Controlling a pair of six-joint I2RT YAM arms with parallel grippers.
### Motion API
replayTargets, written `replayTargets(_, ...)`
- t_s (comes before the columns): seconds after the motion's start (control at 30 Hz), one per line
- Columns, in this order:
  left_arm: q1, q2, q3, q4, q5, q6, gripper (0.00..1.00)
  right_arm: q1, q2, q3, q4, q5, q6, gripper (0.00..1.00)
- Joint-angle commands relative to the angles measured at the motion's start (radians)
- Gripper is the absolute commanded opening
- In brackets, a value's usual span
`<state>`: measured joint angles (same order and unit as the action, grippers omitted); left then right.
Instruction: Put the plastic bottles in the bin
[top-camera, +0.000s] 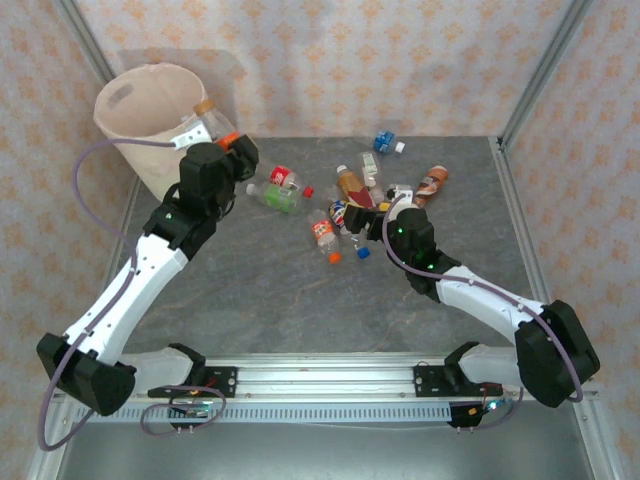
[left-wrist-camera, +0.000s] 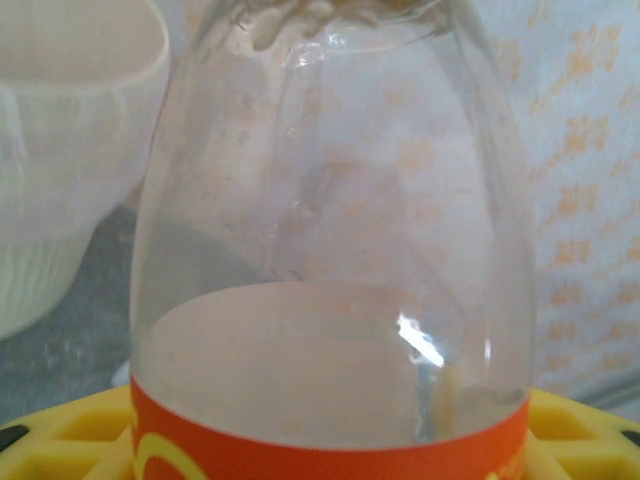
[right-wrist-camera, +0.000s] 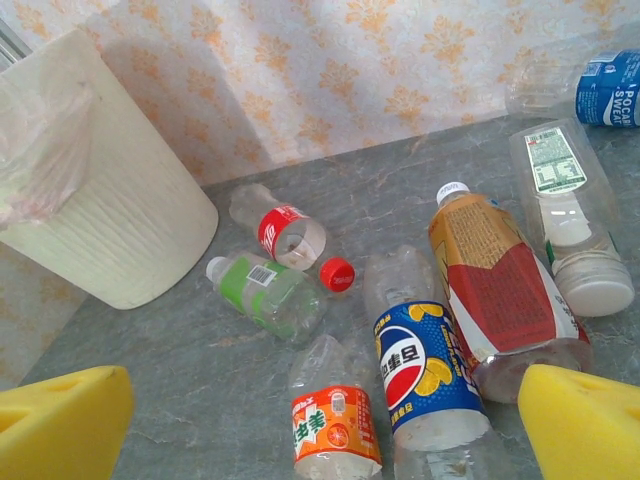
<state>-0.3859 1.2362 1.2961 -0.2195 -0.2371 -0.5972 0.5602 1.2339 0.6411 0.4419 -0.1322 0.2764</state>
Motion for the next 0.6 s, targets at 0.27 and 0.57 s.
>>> replayTargets(0.27, 0.188, 0.183, 0.237, 0.170, -0.085, 0.203, 0.45, 0.009, -0.013, 0.034, 0.000, 0.030, -0.013, 0.99)
replayTargets(0.57, 0.386, 0.358, 0.510, -0.025, 0.016, 0.280, 0.45, 0.009, -0.010, 0.045, -0.025, 0.069, -0.027, 0.99)
